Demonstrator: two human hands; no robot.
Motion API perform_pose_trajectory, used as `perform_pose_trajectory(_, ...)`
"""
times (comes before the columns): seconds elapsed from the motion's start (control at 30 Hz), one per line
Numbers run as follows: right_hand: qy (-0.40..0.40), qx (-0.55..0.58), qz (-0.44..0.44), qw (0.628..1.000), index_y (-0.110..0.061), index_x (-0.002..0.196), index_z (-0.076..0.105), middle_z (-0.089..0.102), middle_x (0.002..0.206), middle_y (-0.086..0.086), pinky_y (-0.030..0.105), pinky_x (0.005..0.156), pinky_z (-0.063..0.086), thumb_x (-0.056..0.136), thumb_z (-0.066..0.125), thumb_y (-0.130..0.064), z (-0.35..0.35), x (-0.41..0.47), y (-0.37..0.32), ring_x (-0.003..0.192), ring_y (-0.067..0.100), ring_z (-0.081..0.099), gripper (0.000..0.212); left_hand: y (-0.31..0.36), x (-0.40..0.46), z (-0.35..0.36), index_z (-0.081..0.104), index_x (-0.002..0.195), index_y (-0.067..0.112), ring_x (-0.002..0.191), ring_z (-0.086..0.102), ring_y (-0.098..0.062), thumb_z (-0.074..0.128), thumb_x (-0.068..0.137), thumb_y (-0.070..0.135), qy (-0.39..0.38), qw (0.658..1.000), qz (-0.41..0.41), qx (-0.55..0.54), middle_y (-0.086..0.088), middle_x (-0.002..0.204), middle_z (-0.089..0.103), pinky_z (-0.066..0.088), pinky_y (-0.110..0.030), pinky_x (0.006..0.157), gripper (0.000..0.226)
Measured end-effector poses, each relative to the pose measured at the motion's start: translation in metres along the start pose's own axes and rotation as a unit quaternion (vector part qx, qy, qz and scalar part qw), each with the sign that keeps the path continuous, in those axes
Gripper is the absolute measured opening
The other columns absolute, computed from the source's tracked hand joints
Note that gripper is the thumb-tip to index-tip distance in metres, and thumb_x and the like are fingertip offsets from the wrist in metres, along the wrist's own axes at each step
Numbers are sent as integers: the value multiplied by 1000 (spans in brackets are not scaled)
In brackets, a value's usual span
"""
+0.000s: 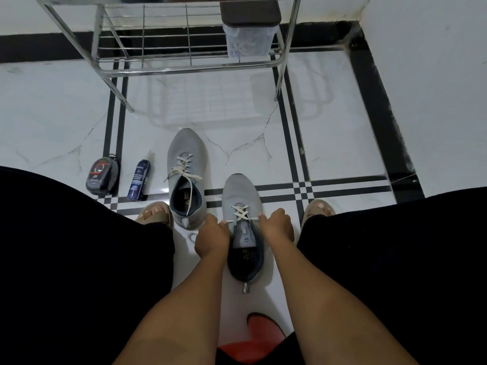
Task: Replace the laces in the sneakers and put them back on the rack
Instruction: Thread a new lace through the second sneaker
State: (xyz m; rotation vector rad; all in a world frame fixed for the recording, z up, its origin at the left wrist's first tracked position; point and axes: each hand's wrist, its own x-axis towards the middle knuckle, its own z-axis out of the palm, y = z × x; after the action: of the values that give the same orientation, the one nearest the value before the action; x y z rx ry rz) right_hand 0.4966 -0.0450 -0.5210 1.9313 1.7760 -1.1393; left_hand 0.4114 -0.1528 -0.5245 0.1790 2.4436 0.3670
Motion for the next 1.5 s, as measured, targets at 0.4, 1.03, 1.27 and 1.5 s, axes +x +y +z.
perform_pose_trajectory(0.4, 60, 207, -156, 964, -19, 92, 66, 70, 94, -2, 27, 63, 44, 90, 51, -9, -43, -15, -59, 84, 17, 60, 18, -3, -21, 3, 63, 108, 16, 101, 61, -27, 52, 94, 23, -21, 993, 99, 65, -8, 109, 65, 42, -30, 73, 20)
perform_pose_trajectory(1.03, 18, -201, -236, 951, -20, 94, 73, 57, 114, 0, 36, 91, 40, 93, 56, -22, 25, -33, -17, 112, 25, 47, 17, -19, -6, 8, 66, 110, 16, 105, 61, -26, 55, 94, 17, -75, 978, 9, -192, -7, 114, 67, 45, -30, 87, 19)
perform_pose_trajectory(1.27, 44, -148, -169, 973, -19, 107, 71, 56, 120, 1, 38, 97, 36, 94, 52, -25, 27, -34, -19, 116, 25, 45, 24, -18, -6, 9, 65, 107, 19, 102, 60, -23, 53, 94, 18, -71, 982, 9, -176, -4, 111, 67, 41, -26, 79, 18)
perform_pose_trajectory(1.5, 27, -104, -146, 983, -23, 97, 74, 59, 111, 0, 35, 97, 36, 91, 58, -23, 26, -32, -19, 114, 25, 45, 18, -18, -6, 9, 62, 105, 20, 98, 59, -23, 50, 95, 26, -75, 984, 10, -161, -2, 105, 65, 38, -27, 74, 17)
